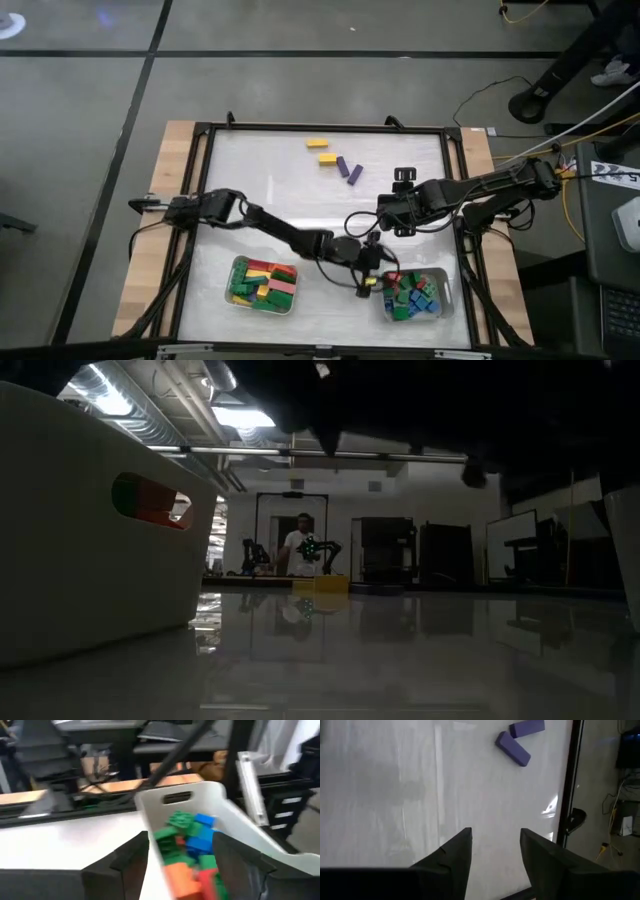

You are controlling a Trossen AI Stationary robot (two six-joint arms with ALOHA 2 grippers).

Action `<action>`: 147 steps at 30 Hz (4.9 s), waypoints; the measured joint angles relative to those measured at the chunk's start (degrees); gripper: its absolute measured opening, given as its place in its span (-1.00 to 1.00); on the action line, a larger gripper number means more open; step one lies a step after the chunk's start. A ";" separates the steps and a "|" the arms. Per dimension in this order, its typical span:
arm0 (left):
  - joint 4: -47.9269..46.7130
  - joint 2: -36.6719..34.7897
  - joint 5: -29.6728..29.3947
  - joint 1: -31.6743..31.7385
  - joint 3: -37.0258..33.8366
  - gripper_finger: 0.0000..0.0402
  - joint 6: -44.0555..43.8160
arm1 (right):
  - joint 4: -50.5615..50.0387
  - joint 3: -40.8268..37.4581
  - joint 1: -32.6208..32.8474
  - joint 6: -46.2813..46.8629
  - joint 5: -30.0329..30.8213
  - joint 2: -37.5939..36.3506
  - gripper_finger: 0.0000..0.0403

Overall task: Sort blocks by size
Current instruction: Put the rectangular violet block into the white bin

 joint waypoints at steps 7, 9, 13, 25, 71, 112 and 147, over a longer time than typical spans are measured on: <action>-15.60 -7.52 -0.04 5.80 -0.04 0.03 -3.06 | -2.13 0.00 -0.02 0.04 1.46 -2.27 -0.17; -19.25 -9.11 -0.51 7.81 -0.04 0.03 -4.79 | -2.91 0.00 -0.04 0.09 2.89 -3.96 -0.17; -24.50 -10.44 -5.80 11.71 -0.02 0.03 -5.55 | -2.97 -0.04 -0.07 0.12 4.33 -8.36 -0.17; -33.13 -9.78 -21.20 24.81 -0.11 0.03 -12.35 | -0.51 -0.04 -0.07 0.26 4.29 -17.20 -0.17; -36.99 -1.62 -12.80 27.79 0.02 0.03 -14.73 | 24.52 -28.87 0.02 0.29 -4.84 -42.84 -0.17; -74.96 -26.37 12.63 22.98 -0.07 -0.52 -10.27 | 38.65 -28.89 0.02 0.31 -9.23 -36.86 -0.17; -101.21 -36.45 0.08 -26.29 -9.12 -0.41 -77.19 | 78.10 -28.85 -19.55 6.42 -13.26 -0.40 -0.17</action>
